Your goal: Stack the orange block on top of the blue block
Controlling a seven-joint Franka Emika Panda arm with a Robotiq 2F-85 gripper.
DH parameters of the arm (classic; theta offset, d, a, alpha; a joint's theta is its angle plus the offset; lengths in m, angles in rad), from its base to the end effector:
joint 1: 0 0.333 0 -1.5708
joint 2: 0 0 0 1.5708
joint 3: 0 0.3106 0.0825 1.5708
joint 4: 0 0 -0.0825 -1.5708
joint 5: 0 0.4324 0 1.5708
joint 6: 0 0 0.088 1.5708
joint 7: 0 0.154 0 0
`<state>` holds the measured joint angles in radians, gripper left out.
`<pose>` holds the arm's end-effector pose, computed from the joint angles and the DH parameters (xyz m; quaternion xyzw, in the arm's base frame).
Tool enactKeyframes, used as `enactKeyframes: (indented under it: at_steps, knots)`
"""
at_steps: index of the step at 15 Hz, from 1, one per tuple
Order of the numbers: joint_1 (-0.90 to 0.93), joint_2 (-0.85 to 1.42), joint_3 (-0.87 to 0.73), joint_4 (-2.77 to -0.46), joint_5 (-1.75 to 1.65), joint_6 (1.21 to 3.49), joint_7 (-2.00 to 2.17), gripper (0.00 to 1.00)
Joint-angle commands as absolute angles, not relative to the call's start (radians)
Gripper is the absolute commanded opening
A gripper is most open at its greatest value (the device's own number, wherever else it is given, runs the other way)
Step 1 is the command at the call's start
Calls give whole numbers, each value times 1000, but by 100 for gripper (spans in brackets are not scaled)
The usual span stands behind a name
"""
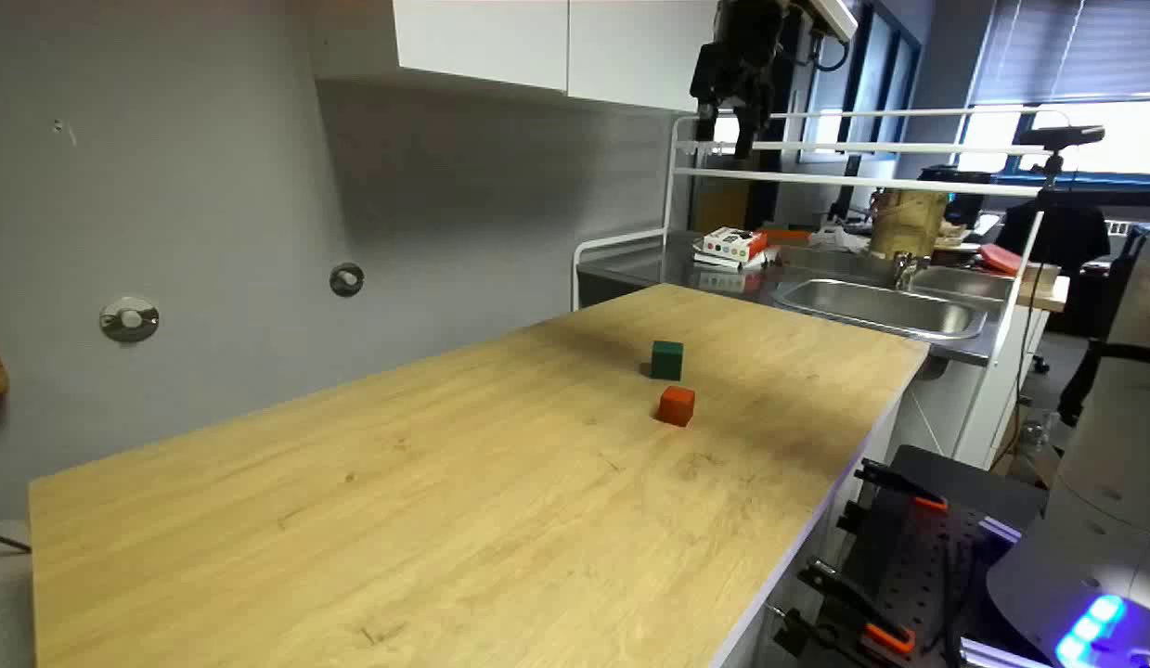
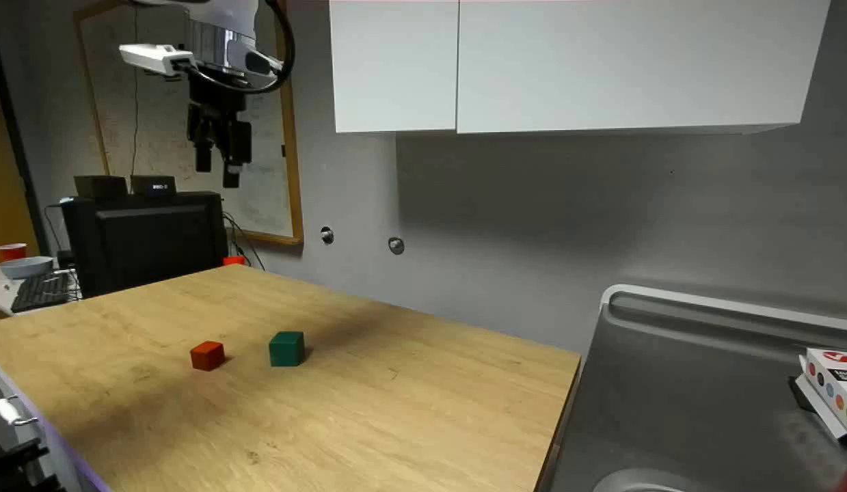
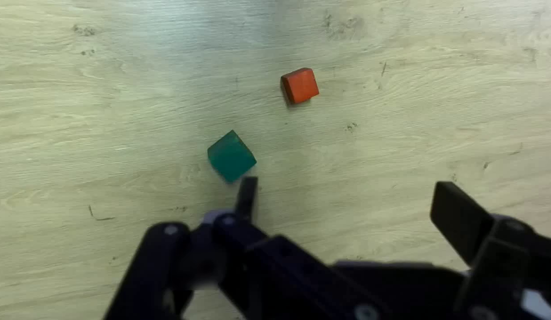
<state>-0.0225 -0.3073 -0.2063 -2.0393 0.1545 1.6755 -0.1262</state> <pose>0.4956 -0.0988 0.5070 -0.9922 0.0558 0.0126 0.1111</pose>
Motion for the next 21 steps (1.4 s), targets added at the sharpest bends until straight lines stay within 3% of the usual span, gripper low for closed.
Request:
enactKeyframes:
  at_steps: [1,15,21]
  knots:
    - [-50,-304,-184,-2036,161,1673,-133,100]
    - [-59,-282,-174,-2040,162,1692,-114,100]
    - [-48,-203,-124,-2109,174,1807,-22,100]
